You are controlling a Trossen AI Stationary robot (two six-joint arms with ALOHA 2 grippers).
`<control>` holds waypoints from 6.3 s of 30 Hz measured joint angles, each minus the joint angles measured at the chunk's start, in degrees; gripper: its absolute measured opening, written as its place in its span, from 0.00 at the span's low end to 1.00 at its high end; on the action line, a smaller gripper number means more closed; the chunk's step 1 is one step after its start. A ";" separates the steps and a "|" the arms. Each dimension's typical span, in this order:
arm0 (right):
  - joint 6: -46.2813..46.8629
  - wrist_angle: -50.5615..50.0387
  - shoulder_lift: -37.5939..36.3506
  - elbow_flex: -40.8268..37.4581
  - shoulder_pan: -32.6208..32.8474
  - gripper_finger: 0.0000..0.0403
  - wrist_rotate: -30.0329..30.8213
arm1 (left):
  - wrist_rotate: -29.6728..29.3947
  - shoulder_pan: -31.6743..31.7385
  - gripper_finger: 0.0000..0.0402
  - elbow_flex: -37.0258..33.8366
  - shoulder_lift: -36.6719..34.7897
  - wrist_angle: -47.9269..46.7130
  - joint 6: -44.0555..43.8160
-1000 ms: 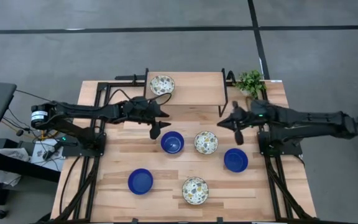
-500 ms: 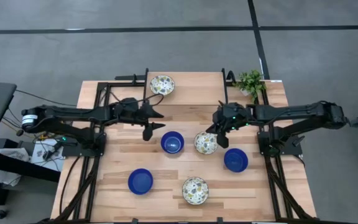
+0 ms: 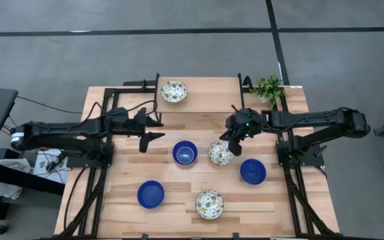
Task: Pick & Place Mini bowls
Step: Stack the top patterned bowl on top of the patterned cream bowl on the shelf
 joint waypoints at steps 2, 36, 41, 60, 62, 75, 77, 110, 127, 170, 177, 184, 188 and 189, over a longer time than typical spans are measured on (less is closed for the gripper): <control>2.20 -2.12 0.00 0.00 -1.00 0.00 -0.02 | 0.43 0.00 0.51 -0.53 -0.93 0.01 -0.01; -1.80 -9.47 5.76 1.80 9.39 0.33 -6.04 | -2.73 -9.42 0.51 -11.87 -18.31 0.31 -5.64; -4.16 -13.45 13.17 6.61 12.28 0.33 -4.46 | -2.70 -9.42 0.51 -12.61 -20.16 0.41 -6.68; -9.70 -23.30 28.94 18.60 15.19 0.34 -2.90 | -1.40 -9.42 0.51 -12.59 -23.08 -3.54 -6.03; -9.69 -23.44 29.30 18.60 15.21 0.34 -1.55 | -1.40 -9.42 0.51 -12.59 -23.10 -3.51 -6.03; -10.14 -23.39 29.24 18.60 15.12 0.34 1.16 | -1.38 -9.42 0.51 -12.59 -23.09 -3.44 -6.22; -10.18 -23.39 29.24 18.60 15.10 0.34 1.17 | -1.38 -9.42 0.51 -12.56 -23.08 -3.47 -6.22; -8.56 -21.60 31.56 18.56 17.12 0.36 1.39 | -1.38 -9.42 0.51 -12.54 -22.95 -3.64 -6.02; -8.11 -20.80 35.01 18.56 15.05 0.20 3.03 | -1.38 -9.42 0.51 -12.50 -22.19 -3.68 -6.44; -17.68 -37.95 34.69 55.52 13.80 0.00 11.46 | -1.38 -9.40 0.51 -12.50 -21.72 -3.71 -7.75; -25.83 -36.83 34.69 61.33 10.62 0.00 16.51 | -1.38 -9.40 0.51 -12.50 -21.72 -3.71 -7.75; -35.05 -30.95 34.79 63.41 5.13 0.00 16.48 | -1.38 -9.41 0.51 -12.50 -21.72 -3.71 -7.75; -40.50 -26.13 34.82 63.73 2.30 0.00 16.33 | -1.38 -9.41 0.51 -12.50 -21.72 -3.71 -7.75; -41.85 -25.16 34.82 63.78 1.58 0.00 16.29 | -1.38 -9.42 0.51 -12.50 -21.72 -3.70 -7.75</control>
